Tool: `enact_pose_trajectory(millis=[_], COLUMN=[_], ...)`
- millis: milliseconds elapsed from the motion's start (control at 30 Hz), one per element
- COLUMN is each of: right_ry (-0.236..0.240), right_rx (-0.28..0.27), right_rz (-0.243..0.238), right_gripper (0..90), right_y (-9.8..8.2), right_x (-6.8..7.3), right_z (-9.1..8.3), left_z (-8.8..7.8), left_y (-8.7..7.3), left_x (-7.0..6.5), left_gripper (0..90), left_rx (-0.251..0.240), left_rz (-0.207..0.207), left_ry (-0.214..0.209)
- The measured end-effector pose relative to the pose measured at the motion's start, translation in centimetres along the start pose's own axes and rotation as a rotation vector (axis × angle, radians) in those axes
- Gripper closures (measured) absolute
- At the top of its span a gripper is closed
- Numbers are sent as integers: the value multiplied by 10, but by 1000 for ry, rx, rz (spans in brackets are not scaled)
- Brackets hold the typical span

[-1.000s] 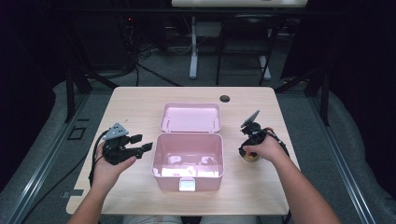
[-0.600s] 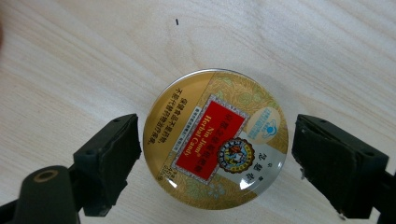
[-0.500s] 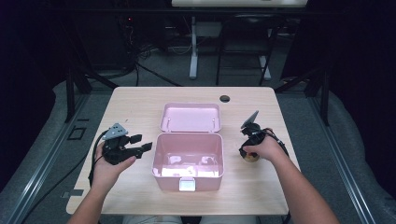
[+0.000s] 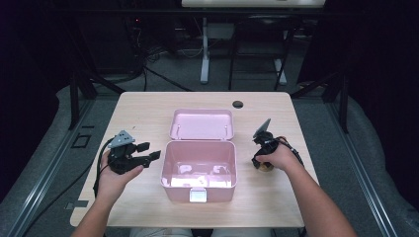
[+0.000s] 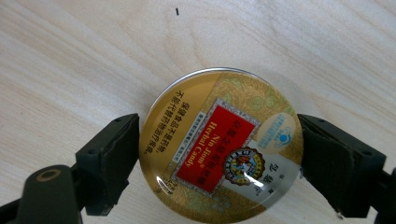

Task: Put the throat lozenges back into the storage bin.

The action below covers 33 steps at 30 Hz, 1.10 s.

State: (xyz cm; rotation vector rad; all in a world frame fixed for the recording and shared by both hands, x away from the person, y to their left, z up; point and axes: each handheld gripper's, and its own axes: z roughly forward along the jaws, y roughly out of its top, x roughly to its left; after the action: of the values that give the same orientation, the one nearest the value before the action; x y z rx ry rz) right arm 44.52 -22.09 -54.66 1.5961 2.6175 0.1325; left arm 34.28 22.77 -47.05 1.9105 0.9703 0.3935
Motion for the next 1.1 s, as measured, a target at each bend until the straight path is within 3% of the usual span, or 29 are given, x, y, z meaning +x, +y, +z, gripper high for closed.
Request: enact_pose_trajectory(millis=[500,933,1100], right_ry=[11,28,28], right_rx=[17,28,7], right_rz=[20,13,-1], right_gripper=[190,195,196], right_y=[0,0,1], right_x=[-1,-2,0], right_z=[6,5,2], left_z=[-2,-1,-1], left_y=[0,0,0], left_x=[1,0,1], left_gripper=[420,420,420], left_rx=[-4,-3,-3], left_rz=[0,-5,-2], left_ry=[3,2,3])
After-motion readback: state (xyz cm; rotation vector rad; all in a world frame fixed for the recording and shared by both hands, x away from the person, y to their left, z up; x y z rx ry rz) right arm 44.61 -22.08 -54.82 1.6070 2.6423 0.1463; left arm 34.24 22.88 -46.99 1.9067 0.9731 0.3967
